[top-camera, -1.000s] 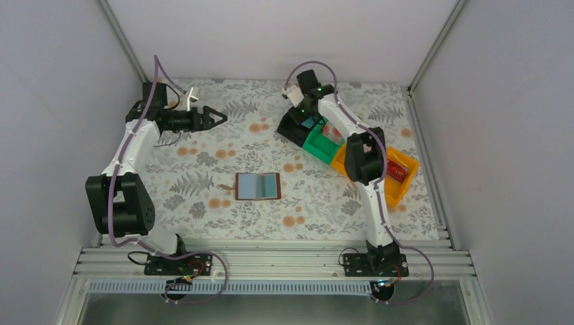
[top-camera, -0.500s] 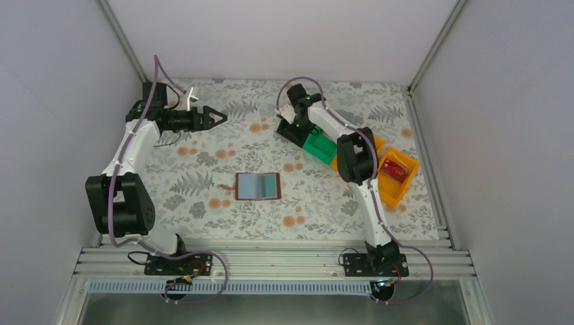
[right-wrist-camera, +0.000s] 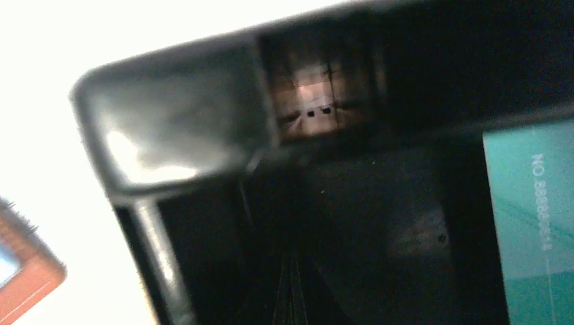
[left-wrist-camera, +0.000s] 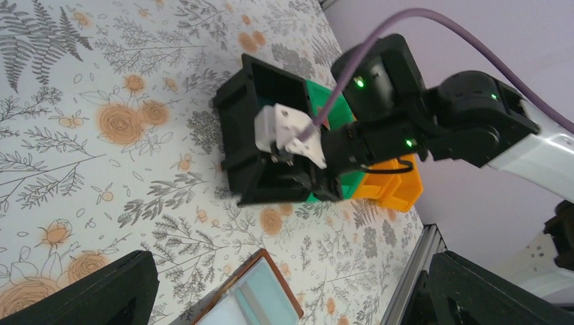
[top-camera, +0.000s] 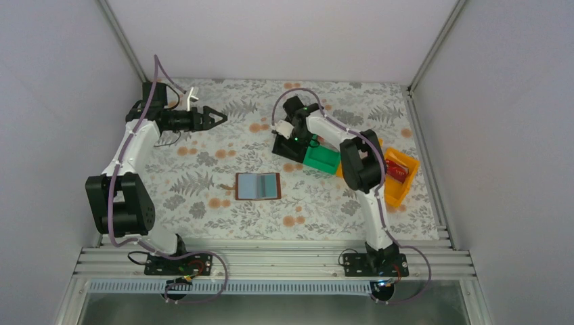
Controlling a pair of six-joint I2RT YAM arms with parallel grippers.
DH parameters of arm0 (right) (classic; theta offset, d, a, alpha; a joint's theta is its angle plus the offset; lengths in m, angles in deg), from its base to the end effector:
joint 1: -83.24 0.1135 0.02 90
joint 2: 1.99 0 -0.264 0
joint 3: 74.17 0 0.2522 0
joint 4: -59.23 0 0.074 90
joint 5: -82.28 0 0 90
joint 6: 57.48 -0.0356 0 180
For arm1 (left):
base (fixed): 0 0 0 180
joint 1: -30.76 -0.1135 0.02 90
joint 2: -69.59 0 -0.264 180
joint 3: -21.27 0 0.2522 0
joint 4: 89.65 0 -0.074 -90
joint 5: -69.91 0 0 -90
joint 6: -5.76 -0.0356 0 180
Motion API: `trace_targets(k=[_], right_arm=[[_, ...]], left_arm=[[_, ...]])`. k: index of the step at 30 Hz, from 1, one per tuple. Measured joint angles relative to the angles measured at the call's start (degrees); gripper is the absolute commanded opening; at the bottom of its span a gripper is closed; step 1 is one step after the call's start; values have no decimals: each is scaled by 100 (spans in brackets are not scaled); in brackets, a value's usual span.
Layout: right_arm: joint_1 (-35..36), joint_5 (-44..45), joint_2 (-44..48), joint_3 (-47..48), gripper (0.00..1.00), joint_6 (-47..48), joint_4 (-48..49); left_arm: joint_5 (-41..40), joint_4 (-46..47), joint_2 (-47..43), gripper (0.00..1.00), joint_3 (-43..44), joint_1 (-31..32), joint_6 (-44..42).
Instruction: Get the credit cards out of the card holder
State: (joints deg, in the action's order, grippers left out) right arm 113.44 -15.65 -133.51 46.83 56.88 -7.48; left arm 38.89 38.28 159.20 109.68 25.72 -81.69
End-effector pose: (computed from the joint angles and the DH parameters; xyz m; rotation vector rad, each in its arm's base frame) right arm 0.4012 0.2392 0.1586 -1.3577 2.5834 0.2187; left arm 0.3270 -0.0018 0.2982 0.2678 2.2328 -1.2337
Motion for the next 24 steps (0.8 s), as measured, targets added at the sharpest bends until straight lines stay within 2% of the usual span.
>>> trace_targets(k=[4,8,15,24], right_arm=[[210,-203,496,-557,4,109,-127],[372,-168,629,-673,4,144,-173],[385,142,-28,-15,4,162,-348],[221,713,-109,212,4,164,66]], left_arm=[[11,-7,0,100,0,-2,-20],[22,-13,0,100,2,-2,-26],[68,-44,0,100,37,-2,-46],[125,-70,0,100,55,-2,-59]])
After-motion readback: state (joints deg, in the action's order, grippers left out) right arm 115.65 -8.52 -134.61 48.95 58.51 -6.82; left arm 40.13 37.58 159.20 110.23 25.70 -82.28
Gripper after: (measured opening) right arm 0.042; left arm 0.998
